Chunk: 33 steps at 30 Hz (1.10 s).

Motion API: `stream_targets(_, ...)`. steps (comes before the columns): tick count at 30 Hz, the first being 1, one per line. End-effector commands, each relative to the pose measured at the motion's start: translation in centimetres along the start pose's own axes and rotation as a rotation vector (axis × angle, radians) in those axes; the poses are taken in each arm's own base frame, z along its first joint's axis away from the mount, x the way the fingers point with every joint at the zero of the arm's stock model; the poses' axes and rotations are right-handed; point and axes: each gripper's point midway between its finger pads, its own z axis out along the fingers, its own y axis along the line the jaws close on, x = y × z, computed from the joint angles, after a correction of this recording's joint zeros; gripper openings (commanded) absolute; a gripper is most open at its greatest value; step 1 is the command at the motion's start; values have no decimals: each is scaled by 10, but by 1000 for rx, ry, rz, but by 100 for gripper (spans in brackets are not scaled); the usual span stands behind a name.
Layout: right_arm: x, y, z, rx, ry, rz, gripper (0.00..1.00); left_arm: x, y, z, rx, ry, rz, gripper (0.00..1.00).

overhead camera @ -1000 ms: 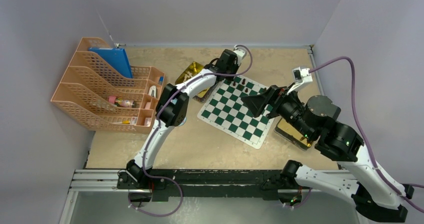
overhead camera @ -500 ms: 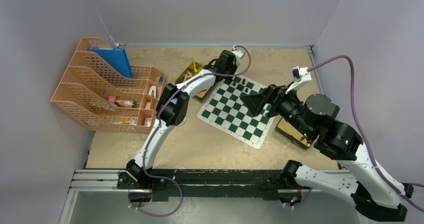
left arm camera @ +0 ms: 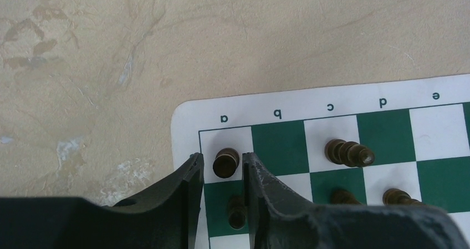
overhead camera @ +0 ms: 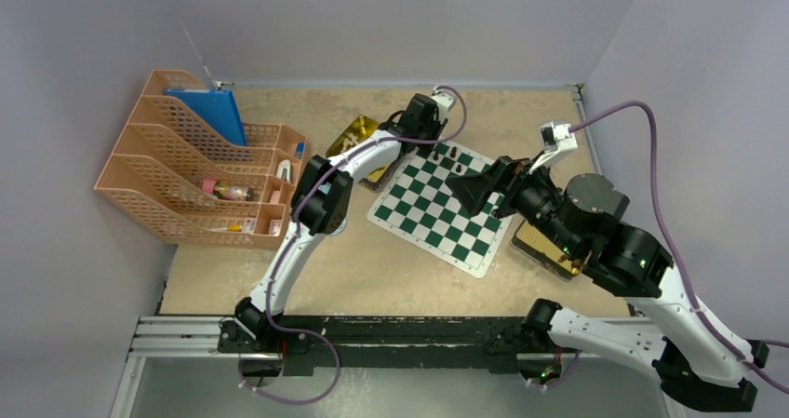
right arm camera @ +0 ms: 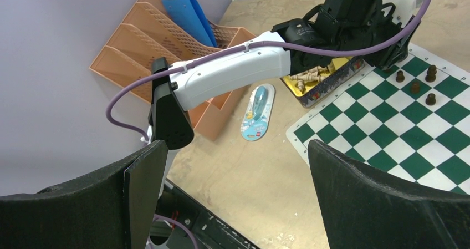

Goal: Set up the chess pieces on the board
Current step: Place the chess piece on the chessboard.

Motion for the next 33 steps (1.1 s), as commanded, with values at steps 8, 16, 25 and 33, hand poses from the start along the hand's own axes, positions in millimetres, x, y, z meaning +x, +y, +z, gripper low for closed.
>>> stream_targets(8, -8, 0, 3, 16, -40, 45, 99, -67, 0, -30, 25, -148, -54, 43)
stream_targets(16, 5, -13, 13, 92, -31, 142, 99, -114, 3, -81, 137, -201, -210, 53)
stream_targets(25, 19, -43, 35, 310, -33, 249, 99, -108, 25, -163, 239, -87, -429, 65)
stream_targets(33, 33, -39, 64, 298, -35, 300, 99, -82, 26, -245, 370, -45, -510, 68)
